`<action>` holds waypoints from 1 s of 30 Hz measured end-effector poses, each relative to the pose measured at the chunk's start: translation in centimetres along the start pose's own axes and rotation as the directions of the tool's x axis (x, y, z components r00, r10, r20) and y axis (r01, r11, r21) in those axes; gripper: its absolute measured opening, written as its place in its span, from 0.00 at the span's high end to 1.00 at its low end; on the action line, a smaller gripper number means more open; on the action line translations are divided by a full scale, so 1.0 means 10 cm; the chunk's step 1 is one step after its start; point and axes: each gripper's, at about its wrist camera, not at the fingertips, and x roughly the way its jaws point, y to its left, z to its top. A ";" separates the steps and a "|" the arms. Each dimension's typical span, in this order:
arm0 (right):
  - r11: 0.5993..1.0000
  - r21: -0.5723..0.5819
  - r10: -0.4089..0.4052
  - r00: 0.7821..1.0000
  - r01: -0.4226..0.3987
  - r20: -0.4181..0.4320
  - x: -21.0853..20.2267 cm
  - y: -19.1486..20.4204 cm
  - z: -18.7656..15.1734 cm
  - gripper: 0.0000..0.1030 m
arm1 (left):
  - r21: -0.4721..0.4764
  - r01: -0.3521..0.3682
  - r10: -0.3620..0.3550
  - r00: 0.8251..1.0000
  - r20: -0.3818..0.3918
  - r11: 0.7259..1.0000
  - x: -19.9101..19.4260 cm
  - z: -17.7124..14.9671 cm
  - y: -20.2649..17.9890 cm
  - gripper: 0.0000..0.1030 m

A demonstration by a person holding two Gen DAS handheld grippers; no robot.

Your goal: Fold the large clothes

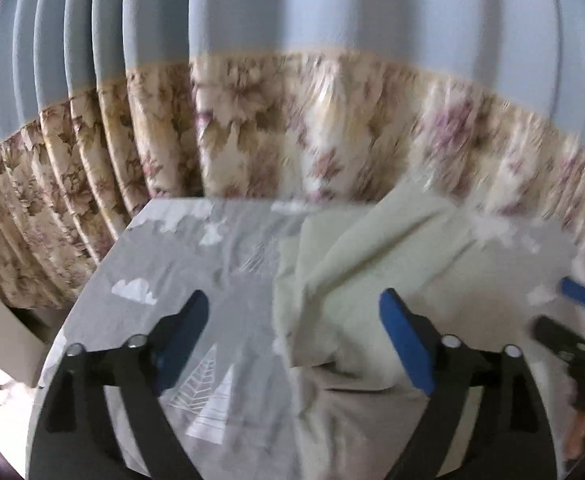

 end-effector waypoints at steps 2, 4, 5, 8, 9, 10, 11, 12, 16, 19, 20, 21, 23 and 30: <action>1.000 0.031 0.003 1.000 -0.003 -0.008 0.06 -0.09 0.06 0.05 | 0.014 0.024 -0.024 1.000 0.018 1.000 -0.06 0.07 -0.07 0.10; 0.999 0.041 0.006 1.000 -0.006 -0.015 0.13 -0.13 0.11 0.05 | 0.043 0.019 -0.020 1.000 0.020 0.999 -0.04 0.11 -0.16 0.10; 0.999 0.044 0.009 1.000 -0.008 -0.021 0.17 -0.14 0.12 0.05 | 0.047 0.017 -0.018 1.000 0.010 0.999 0.01 0.12 -0.18 0.10; 0.999 0.049 0.019 0.999 -0.017 -0.050 0.32 -0.15 0.13 0.04 | 0.035 0.019 -0.018 0.999 -0.032 0.999 0.17 0.08 -0.19 0.09; 0.998 0.056 0.028 0.998 -0.025 -0.061 0.37 -0.16 0.13 0.04 | 0.031 0.020 -0.019 0.999 -0.049 0.999 0.23 0.05 -0.18 0.09; 0.997 0.066 0.033 0.997 -0.029 -0.070 0.42 -0.18 0.12 0.04 | 0.026 0.024 -0.022 0.996 -0.082 0.999 0.34 0.01 -0.18 0.09; 0.996 0.083 0.038 0.996 -0.031 -0.084 0.49 -0.21 0.11 0.04 | 0.019 0.028 -0.025 0.993 -0.116 0.999 0.45 -0.06 -0.16 0.09; 0.994 0.104 0.055 0.993 -0.045 -0.103 0.58 -0.24 0.10 0.03 | 0.012 0.035 -0.033 0.989 -0.142 0.999 0.52 -0.11 -0.15 0.08; 0.985 0.152 0.109 0.981 -0.085 -0.158 0.81 -0.29 0.02 0.03 | -0.083 0.073 -0.090 0.968 -0.234 0.994 0.85 -0.37 0.00 0.01; 0.975 0.185 0.153 0.974 -0.121 -0.168 0.90 -0.30 -0.02 0.03 | -0.134 0.111 -0.142 0.959 -0.247 0.985 0.92 -0.43 0.08 0.01; 0.976 0.176 0.160 0.971 -0.129 -0.176 0.93 -0.28 -0.03 0.03 | -0.134 0.115 -0.146 0.958 -0.248 0.984 0.92 -0.44 0.07 0.01; 0.974 0.174 0.177 0.966 -0.144 -0.191 0.96 -0.26 -0.03 0.07 | -0.135 0.116 -0.147 0.957 -0.250 0.984 0.92 -0.45 0.07 0.01; 0.961 0.197 0.237 0.947 -0.196 -0.217 1.04 -0.24 -0.04 0.14 | -0.141 0.120 -0.152 0.957 -0.246 0.983 0.91 -0.46 0.06 0.01; 0.957 0.152 0.270 0.950 -0.247 -0.158 0.87 -0.20 0.00 0.68 | -0.078 0.182 -0.192 0.968 -0.163 0.980 0.76 -0.42 -0.19 0.55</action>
